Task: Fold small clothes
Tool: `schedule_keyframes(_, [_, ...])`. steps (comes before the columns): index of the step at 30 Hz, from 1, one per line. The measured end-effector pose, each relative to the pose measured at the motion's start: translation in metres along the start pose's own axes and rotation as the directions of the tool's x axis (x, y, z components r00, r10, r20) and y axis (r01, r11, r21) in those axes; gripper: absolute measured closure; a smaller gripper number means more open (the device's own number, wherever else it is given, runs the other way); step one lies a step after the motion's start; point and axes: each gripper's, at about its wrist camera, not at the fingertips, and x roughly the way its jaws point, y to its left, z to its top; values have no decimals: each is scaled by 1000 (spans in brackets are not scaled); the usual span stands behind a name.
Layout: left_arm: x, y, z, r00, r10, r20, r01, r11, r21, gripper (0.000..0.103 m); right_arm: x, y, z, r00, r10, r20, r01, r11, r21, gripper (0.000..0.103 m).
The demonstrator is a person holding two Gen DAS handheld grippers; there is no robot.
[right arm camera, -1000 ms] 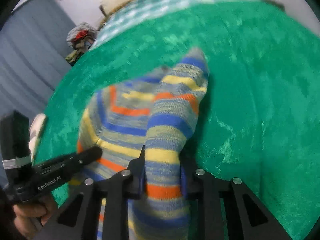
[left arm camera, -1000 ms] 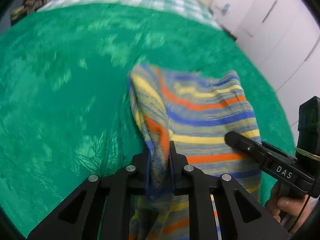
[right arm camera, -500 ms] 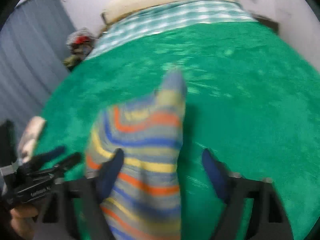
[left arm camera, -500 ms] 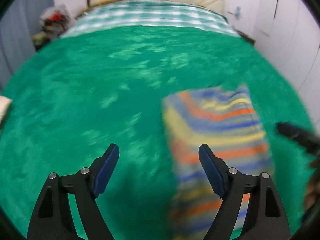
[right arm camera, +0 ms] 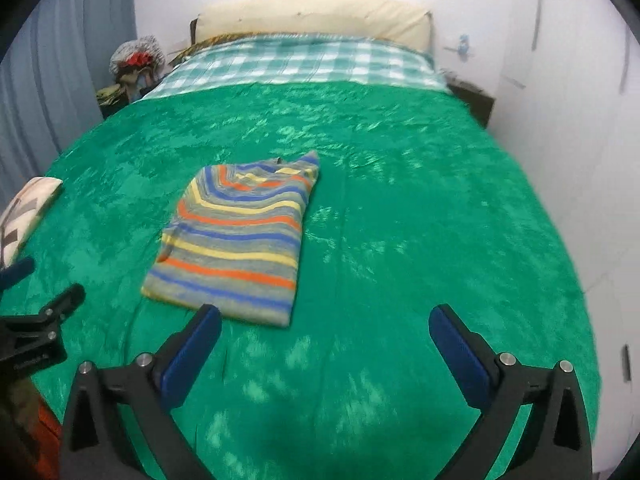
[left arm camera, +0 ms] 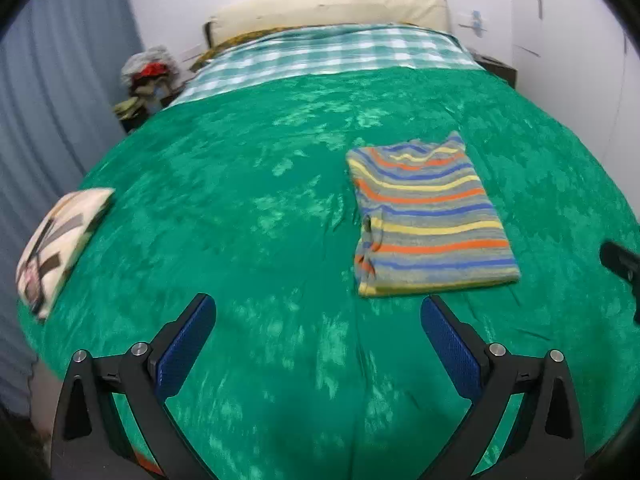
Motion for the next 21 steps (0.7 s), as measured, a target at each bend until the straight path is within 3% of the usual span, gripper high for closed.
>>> schedule_keyframes(3, [-19, -1, -8, 1000, 2, 11, -2, 1000, -28, 1, -25, 5, -12, 999, -27, 18, 27, 1000, -5, 1])
schedule_keyframes(9, [-41, -5, -14, 996, -56, -74, 53, 998, -41, 1, -57, 15, -30, 999, -42, 21, 43, 999, -32, 1])
schedule_keyframes(21, [-89, -9, -19, 998, -54, -35, 55, 998, 18, 0, -99, 21, -37, 1000, -25, -15, 24, 998, -65, 1])
